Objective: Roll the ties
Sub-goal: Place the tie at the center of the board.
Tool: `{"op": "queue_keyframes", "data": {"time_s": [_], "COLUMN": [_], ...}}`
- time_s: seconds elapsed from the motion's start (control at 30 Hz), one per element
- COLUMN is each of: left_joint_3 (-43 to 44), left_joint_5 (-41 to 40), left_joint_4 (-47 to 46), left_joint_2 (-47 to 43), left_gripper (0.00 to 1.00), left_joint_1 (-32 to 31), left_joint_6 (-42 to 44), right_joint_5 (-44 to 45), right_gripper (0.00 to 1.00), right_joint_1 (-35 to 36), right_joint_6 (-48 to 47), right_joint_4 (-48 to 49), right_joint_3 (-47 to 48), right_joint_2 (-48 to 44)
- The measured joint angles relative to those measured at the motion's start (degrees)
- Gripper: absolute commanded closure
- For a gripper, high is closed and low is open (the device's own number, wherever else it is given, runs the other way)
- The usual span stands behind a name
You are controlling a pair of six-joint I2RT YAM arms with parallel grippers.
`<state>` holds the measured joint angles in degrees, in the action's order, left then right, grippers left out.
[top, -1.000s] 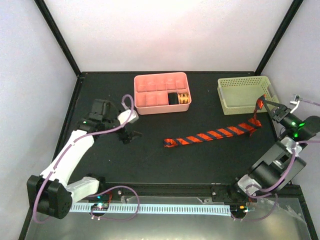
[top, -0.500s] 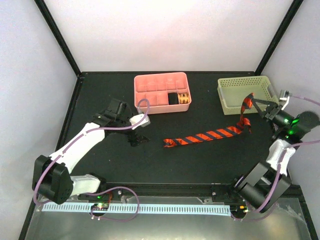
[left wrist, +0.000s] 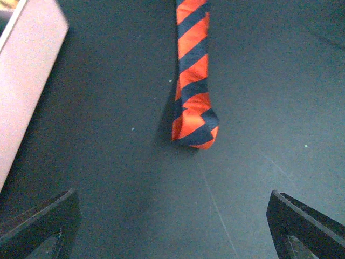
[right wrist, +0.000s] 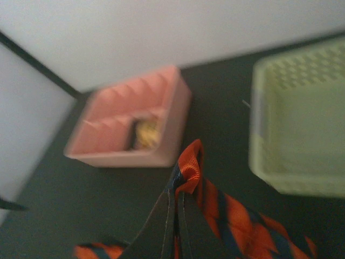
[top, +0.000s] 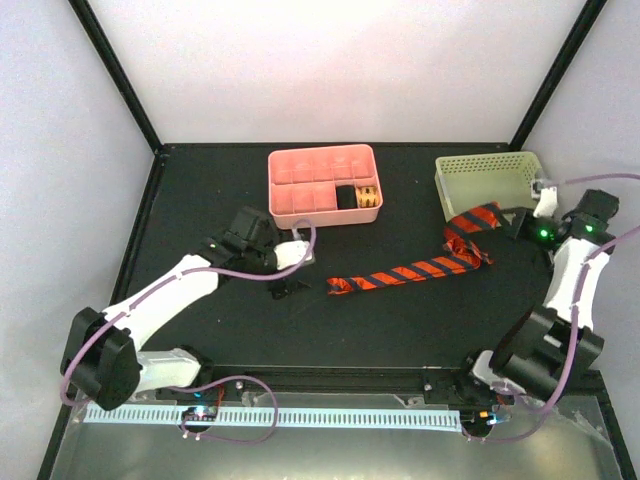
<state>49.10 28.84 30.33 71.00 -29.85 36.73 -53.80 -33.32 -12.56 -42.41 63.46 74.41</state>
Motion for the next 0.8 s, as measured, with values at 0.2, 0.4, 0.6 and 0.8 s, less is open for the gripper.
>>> {"op": "queue_keyframes", "data": {"time_s": [0.2, 0.4, 0.6, 0.8], "left_joint_3": [0.55, 8.85, 10.43, 4.04], "left_joint_5": [-8.00, -16.28, -21.86, -22.73], "left_joint_4": [-6.05, -6.60, -5.86, -5.49], "left_joint_2": [8.11, 23.58, 28.76, 23.34], "left_gripper": [0.19, 0.37, 0.67, 0.92], "left_joint_1": [-8.68, -12.44, -13.73, -10.51], "left_joint_6": [2.91, 2.82, 2.08, 1.68], "right_joint_5": [9.49, 19.47, 29.05, 32.13], "right_gripper": [0.98, 0.98, 0.98, 0.93], "right_joint_1": [-10.69, -15.91, -16.65, -16.63], "right_joint_6": [-14.53, -22.49, -27.32, -32.22], "right_joint_4": [-6.45, -6.19, -1.22, 0.13], "right_joint_3": [-0.35, 2.71, 3.28, 3.58], "right_joint_2": [2.75, 2.54, -1.14, -3.45]}}
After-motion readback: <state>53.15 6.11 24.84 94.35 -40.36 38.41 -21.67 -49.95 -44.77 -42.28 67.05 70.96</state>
